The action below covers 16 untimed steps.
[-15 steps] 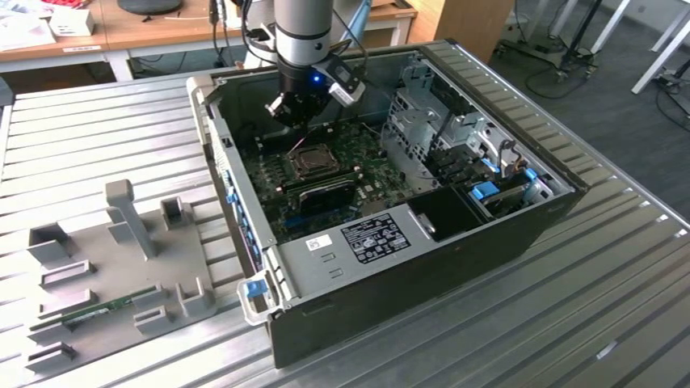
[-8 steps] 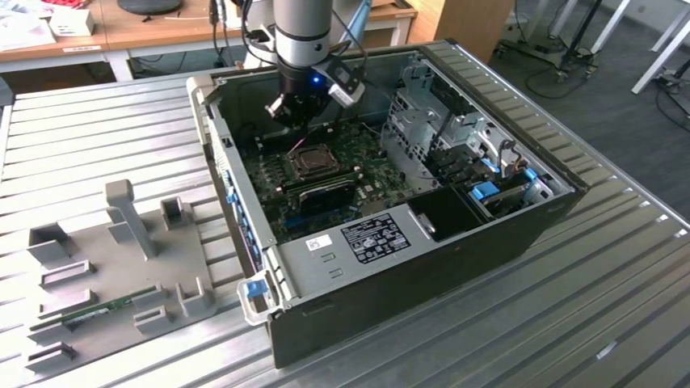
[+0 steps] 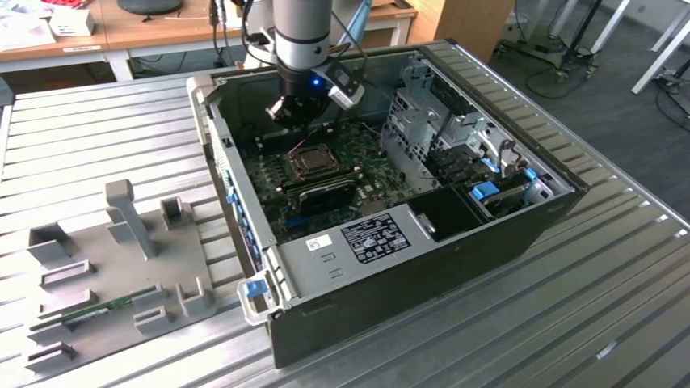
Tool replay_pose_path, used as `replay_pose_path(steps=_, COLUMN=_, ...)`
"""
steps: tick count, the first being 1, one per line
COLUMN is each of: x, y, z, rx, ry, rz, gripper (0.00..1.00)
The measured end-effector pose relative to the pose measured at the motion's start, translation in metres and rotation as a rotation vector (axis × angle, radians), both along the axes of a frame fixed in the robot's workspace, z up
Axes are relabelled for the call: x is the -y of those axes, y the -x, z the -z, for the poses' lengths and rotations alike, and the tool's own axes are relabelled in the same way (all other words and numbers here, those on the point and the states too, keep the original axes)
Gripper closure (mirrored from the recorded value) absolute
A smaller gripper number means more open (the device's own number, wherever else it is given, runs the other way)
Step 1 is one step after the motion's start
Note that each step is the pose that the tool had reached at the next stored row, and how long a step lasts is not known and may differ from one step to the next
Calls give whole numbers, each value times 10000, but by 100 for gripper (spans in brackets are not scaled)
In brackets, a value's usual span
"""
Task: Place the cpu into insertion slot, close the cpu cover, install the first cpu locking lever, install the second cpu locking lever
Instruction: 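Install the first cpu locking lever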
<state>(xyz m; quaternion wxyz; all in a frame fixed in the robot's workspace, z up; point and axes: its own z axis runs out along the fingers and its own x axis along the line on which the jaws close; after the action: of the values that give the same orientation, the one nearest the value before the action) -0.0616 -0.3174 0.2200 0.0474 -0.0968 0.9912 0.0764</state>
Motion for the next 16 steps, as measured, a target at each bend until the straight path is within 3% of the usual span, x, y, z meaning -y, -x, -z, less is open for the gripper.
replay_pose_path(steps=16, x=-12, y=-38, z=51, rx=5, ry=68, rz=2, gripper=90)
